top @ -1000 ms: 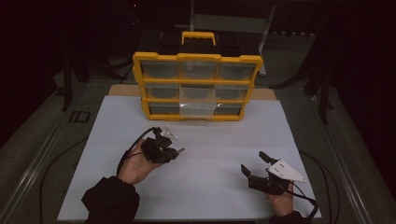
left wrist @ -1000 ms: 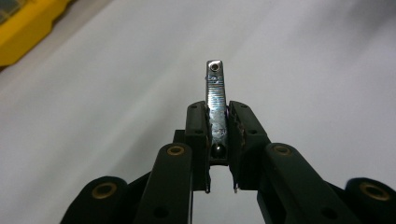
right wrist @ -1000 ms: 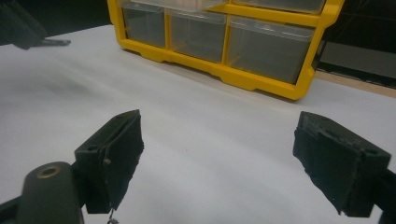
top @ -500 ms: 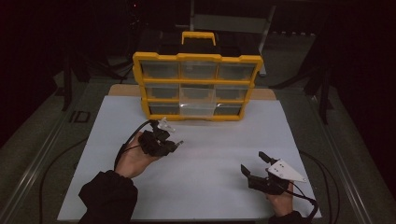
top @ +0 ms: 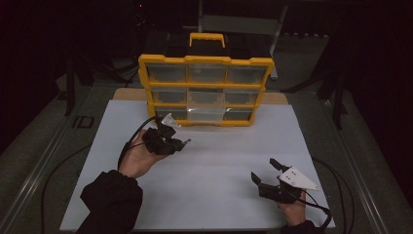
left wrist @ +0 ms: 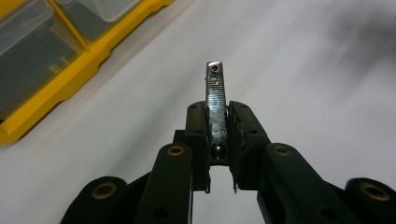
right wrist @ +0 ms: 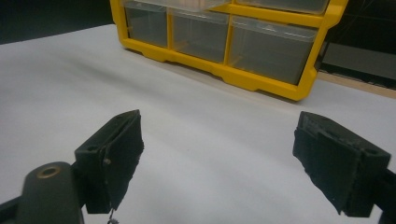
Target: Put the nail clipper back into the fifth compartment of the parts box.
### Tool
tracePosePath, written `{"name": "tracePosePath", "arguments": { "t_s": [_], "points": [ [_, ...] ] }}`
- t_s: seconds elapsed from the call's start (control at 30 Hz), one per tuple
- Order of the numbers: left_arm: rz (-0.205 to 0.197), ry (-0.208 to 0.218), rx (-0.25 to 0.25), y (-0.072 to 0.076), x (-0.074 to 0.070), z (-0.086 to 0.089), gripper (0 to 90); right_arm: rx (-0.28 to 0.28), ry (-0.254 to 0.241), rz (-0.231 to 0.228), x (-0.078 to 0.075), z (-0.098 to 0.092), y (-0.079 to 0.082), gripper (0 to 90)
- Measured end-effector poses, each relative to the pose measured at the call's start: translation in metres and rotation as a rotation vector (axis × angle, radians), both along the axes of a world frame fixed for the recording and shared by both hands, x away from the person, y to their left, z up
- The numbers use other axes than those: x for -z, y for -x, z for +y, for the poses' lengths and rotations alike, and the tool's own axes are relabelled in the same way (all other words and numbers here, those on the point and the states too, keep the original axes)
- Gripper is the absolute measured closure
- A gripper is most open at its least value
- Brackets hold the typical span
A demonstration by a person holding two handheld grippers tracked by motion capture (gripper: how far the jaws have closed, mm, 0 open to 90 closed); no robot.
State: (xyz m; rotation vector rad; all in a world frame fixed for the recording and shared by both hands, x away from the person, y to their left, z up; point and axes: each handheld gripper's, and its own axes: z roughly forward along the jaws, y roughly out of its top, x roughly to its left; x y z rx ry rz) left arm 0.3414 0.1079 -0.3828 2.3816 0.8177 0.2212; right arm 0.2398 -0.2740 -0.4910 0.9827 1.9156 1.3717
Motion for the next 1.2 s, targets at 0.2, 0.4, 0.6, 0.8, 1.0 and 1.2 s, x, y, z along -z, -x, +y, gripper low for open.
{"name": "tracePosePath", "arguments": {
  "t_s": [0.2, 0.4, 0.6, 0.8, 1.0, 1.2],
  "points": [
    [-0.017, -0.006, 0.000, -0.006, -0.007, -0.002, 79.9, -0.002, 0.002, 0.001, 0.000, 0.000, 0.000, 15.6],
    [-0.033, -0.023, 0.012, -0.013, -0.013, -0.005, 79.9, -0.001, 0.005, 0.000, 0.000, 0.000, 0.000, 15.7],
    [-0.046, -0.026, 0.025, -0.020, -0.023, -0.005, 79.9, -0.002, 0.007, 0.000, 0.001, 0.000, 0.000, 15.7],
    [-0.061, -0.037, 0.031, -0.021, -0.033, -0.008, 79.9, 0.000, 0.008, 0.002, 0.001, 0.000, 0.000, 15.7],
    [-0.060, -0.038, 0.031, -0.025, -0.035, -0.009, 79.9, 0.000, 0.009, 0.002, 0.001, 0.000, 0.000, 15.8],
    [-0.069, -0.042, 0.026, -0.034, -0.042, -0.010, 79.9, 0.002, 0.010, 0.004, 0.001, 0.000, -0.001, 15.8]
  ]
}}
